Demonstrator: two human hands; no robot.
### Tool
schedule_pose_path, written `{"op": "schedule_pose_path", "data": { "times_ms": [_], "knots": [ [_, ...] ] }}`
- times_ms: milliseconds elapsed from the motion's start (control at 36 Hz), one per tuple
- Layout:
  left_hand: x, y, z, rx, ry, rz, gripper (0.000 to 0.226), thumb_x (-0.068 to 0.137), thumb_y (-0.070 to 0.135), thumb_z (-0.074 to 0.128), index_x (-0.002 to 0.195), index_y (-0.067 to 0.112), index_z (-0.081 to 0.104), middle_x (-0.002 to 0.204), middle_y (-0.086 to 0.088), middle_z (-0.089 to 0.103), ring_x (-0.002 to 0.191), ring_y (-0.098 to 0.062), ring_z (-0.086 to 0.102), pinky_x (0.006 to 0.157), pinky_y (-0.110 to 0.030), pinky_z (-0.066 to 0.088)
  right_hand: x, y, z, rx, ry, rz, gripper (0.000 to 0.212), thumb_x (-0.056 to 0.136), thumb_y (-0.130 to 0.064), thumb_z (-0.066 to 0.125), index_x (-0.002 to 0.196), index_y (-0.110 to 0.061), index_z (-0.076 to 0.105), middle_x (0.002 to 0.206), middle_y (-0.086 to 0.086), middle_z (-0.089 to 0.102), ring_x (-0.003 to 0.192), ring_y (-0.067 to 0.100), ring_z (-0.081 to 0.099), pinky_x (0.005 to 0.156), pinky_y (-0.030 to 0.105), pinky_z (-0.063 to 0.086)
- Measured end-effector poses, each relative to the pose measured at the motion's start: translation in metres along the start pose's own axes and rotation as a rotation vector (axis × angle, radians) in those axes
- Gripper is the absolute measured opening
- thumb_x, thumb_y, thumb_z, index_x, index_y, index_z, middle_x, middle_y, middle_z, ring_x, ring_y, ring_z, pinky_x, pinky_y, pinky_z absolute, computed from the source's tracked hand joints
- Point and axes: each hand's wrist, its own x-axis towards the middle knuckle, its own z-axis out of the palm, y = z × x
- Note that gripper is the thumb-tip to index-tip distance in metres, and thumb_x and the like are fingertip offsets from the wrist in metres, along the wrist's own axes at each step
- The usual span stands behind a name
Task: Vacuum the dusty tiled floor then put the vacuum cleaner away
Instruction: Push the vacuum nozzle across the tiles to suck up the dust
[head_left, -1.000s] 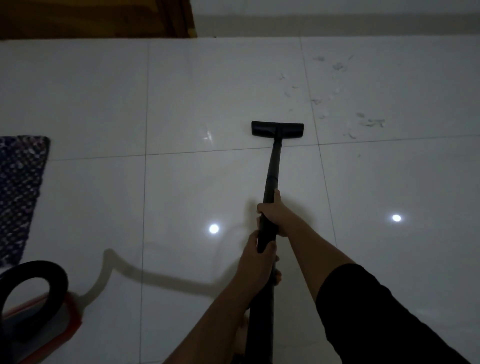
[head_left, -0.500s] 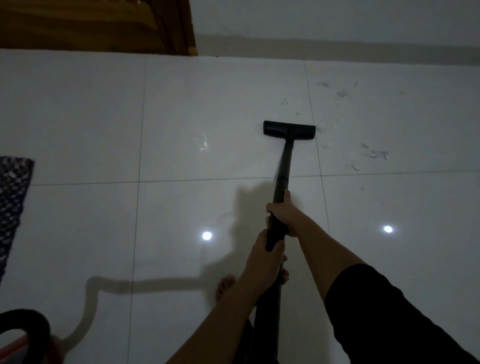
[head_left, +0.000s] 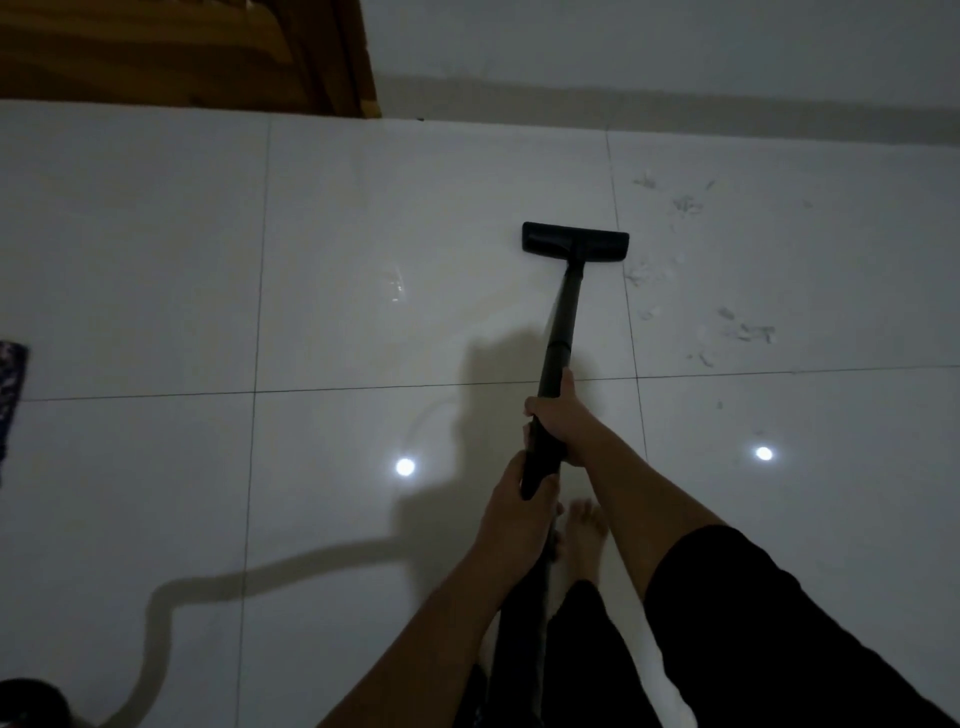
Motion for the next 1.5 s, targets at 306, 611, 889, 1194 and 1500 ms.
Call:
{"op": "schedule_pose_path", "data": {
  "times_ms": [306,611,889,1194,1500],
  "knots": [
    [0.044,0.024,0.017,-0.018,0.037,0.052,0.031,0.096,0.018,0.048,0.115,0.043,0.049,0.073,-0.004,0.056,0.055,-0.019,0.050,0.061,-0.036,0.040,0.035,-0.031,-0.018,0.086,-0.003,-0.057,0.089,0.090,0.001,0.051,0.154,-0.040,0.004,0.092,0.016,0.052,0.051,0.022,0.053,0.052,0.035,0.048],
    [0.078,0.063,0.050,-0.046,0.066,0.018,0.046,0.097,0.021,0.046,0.141,0.030,0.037,0.073,-0.005,0.058,0.055,-0.018,0.052,0.057,-0.031,0.043,0.059,-0.064,-0.058,0.347,-0.058,-0.099,0.090,0.090,0.008,0.050,0.153,-0.042,0.011,0.065,0.008,0.048,0.050,0.018,0.048,0.044,0.027,0.047],
    [0.111,0.107,0.082,-0.098,0.048,0.005,0.048,0.098,0.016,0.044,0.144,0.027,0.035,0.073,-0.008,0.055,0.047,-0.016,0.049,0.043,-0.023,0.044,0.084,-0.108,-0.093,0.322,-0.046,-0.101,0.087,0.088,0.008,0.049,0.153,-0.037,0.013,0.068,0.009,0.048,0.051,0.018,0.047,0.042,0.025,0.047],
    [0.140,0.149,0.109,-0.115,0.048,0.009,0.047,0.098,0.016,0.043,0.143,0.027,0.036,0.074,-0.010,0.053,0.047,-0.016,0.049,0.040,-0.021,0.044,0.102,-0.152,-0.124,0.294,-0.006,-0.120,0.087,0.089,0.007,0.049,0.155,-0.034,0.011,0.073,0.011,0.050,0.050,0.018,0.048,0.040,0.023,0.047],
    [0.156,0.173,0.145,-0.074,0.007,0.045,0.048,0.098,0.017,0.042,0.145,0.026,0.033,0.074,-0.009,0.054,0.046,-0.015,0.050,0.042,-0.022,0.045,0.106,-0.177,-0.168,0.282,0.030,-0.158,0.088,0.088,0.007,0.049,0.155,-0.034,0.009,0.073,0.011,0.050,0.049,0.018,0.048,0.042,0.026,0.047]
  ]
}}
